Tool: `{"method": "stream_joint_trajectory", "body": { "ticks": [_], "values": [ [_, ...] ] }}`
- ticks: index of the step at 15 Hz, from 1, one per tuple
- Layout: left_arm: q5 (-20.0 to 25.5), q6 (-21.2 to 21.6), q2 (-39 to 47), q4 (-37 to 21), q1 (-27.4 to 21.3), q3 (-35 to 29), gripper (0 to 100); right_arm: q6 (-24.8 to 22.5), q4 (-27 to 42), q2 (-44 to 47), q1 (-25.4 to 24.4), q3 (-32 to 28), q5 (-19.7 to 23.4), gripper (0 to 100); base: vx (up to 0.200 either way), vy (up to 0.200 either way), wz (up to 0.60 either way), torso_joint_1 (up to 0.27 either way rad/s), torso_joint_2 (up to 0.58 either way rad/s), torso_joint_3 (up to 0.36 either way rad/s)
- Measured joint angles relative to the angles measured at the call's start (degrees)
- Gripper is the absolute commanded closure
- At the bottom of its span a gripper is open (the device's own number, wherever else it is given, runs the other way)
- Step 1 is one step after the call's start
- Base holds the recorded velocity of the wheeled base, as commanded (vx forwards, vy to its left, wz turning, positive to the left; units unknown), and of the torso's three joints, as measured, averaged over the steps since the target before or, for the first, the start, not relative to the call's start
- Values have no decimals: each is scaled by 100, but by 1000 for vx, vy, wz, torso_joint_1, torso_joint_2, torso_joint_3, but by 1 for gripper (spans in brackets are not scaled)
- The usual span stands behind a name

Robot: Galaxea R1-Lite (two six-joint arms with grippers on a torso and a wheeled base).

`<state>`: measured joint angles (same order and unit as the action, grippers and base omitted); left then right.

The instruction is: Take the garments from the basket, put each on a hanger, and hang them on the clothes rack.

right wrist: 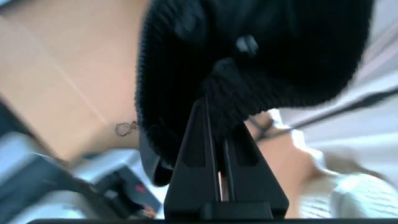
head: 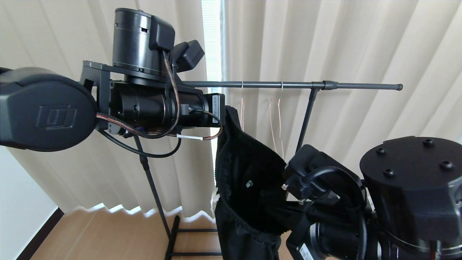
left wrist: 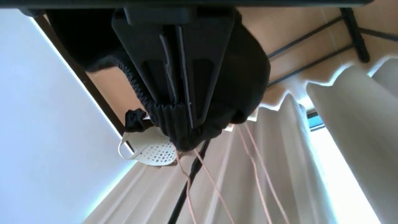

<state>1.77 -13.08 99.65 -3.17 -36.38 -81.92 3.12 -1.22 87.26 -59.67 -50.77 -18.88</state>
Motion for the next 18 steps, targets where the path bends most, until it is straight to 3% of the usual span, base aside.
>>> {"method": "stream_joint_trajectory", "body": {
  "ticks": [3,6,10,12,14,16,18],
  "values": [
    [-24,2,-279,-284,20,105,100,-785,144,-22,723,249,-152,100,0,0,0,0,0,0],
    [-43,35,-550,-329,27,568,100,-985,-17,85,1449,284,-594,100,0,0,0,0,0,0],
    [-62,90,-1031,-318,-66,1723,100,-1009,-1281,712,1954,50,-829,100,0,0,0,0,0,0],
    [-167,72,-1178,-323,-306,2316,100,-739,-1492,1053,1999,-295,-833,100,0,0,0,0,0,0],
    [-256,-51,-1252,-325,-736,2806,100,-101,-1523,1436,1988,-801,-833,100,0,0,0,0,0,0],
    [-255,-361,-1217,-323,-1122,2994,100,377,-1525,1693,1913,-1161,-837,100,0,0,0,0,0,0],
    [-234,-635,-1117,-310,-1390,3010,100,486,-1529,1838,1783,-1320,-840,100,0,0,0,0,0,0]
  ]
}}
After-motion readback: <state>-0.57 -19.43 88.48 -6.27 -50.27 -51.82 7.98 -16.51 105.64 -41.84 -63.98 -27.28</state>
